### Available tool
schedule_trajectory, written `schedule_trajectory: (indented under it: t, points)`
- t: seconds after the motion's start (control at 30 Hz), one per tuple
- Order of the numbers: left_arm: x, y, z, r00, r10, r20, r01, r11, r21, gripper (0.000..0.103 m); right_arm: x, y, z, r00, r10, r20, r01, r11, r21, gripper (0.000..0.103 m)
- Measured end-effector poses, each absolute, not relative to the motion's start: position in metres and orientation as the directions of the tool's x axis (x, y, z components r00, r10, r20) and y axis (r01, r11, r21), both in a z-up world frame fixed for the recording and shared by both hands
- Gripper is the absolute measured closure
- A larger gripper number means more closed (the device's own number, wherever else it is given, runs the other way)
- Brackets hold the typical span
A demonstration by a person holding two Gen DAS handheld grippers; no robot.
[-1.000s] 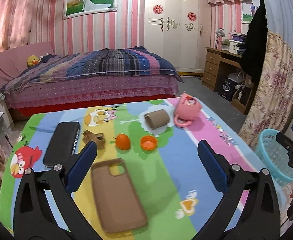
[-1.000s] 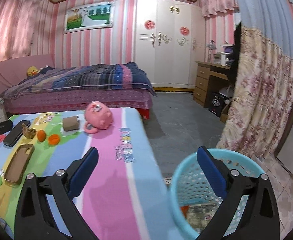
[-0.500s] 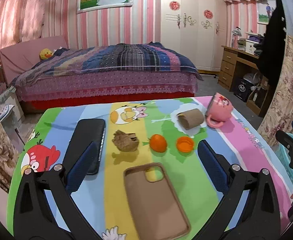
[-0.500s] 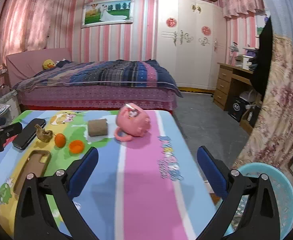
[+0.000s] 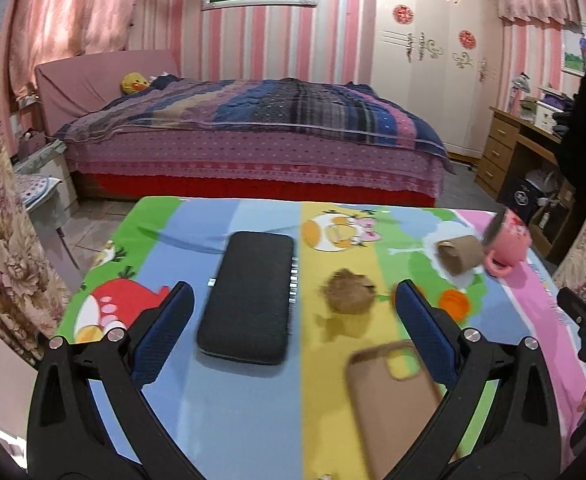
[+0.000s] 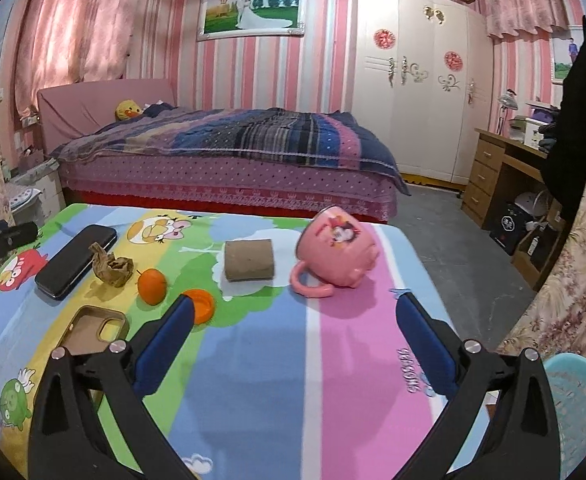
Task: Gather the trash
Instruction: 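Lower the right tool onto the orange bottle cap and close it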
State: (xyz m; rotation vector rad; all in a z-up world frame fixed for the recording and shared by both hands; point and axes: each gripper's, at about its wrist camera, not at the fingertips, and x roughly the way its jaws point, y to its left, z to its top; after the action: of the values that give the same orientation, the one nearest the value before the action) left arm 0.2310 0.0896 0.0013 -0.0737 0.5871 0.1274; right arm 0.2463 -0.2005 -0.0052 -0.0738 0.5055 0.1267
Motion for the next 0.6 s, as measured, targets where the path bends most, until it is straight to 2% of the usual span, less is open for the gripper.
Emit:
schedule_trajectory:
  t: [0.3, 0.6]
  points:
    - [0.237, 0.115, -0.008, 0.804, 0.158, -0.574, -0.177, 0.984, 0.023, 0.006, 0.267, -0.181, -0.016, 0.845, 0.133, -0.518, -0.177, 0.984, -0.037, 0.005]
    - [0.243, 0.126, -0.021, 0.787, 0.152, -0.598, -0.186, 0.983, 0.004, 0.006, 0.282, -0.164, -0.032, 0.812, 0.156, -0.563, -0.204, 0.979, -0.024, 0.004]
